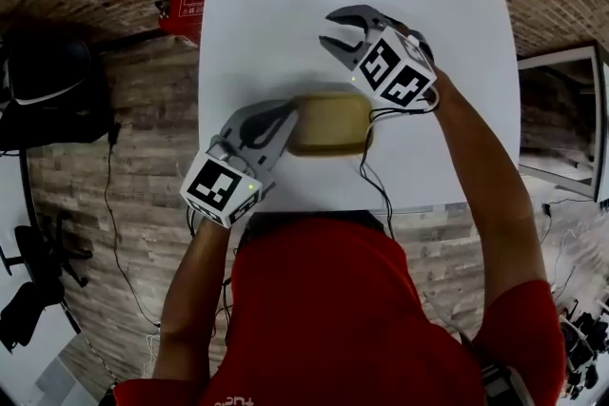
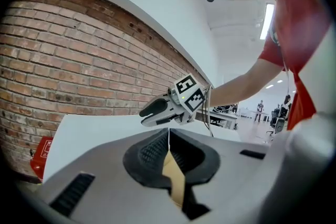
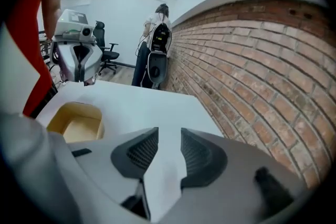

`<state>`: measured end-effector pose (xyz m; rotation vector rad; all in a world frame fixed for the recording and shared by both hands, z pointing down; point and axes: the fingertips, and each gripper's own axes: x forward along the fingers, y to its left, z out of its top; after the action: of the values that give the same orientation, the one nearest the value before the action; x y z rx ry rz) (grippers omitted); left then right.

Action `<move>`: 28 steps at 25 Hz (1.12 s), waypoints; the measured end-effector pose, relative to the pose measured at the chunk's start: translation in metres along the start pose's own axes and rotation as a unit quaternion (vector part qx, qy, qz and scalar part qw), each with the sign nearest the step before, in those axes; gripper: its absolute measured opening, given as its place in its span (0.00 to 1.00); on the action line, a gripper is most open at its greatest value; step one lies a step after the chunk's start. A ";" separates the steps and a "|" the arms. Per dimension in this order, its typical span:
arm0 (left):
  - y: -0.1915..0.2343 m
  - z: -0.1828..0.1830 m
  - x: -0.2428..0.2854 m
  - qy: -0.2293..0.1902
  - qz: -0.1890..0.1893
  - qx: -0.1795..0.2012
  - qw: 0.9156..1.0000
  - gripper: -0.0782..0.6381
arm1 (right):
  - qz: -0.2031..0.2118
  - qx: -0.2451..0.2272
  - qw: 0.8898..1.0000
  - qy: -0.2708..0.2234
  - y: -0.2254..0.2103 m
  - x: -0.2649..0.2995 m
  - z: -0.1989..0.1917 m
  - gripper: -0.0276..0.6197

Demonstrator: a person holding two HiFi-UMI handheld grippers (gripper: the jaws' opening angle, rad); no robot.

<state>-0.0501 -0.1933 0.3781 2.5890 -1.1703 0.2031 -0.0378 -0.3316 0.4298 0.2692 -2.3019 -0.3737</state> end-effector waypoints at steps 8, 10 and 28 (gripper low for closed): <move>-0.007 0.050 -0.006 -0.054 0.002 0.022 0.998 0.14 | -0.034 0.121 0.969 -0.212 0.013 -0.110 0.078 0.14; -0.010 0.070 -0.013 -0.075 0.001 0.030 0.997 0.14 | -0.037 0.166 0.951 -0.257 0.025 -0.139 0.088 0.13; -0.065 0.116 -0.029 -0.103 -0.042 0.080 0.991 0.13 | -0.110 0.272 0.897 -0.332 0.089 -0.195 0.115 0.09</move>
<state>-0.0193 -0.1693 0.2483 2.8500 -1.1509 0.0122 0.0037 -0.1678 0.2548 0.7864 -3.0354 0.1158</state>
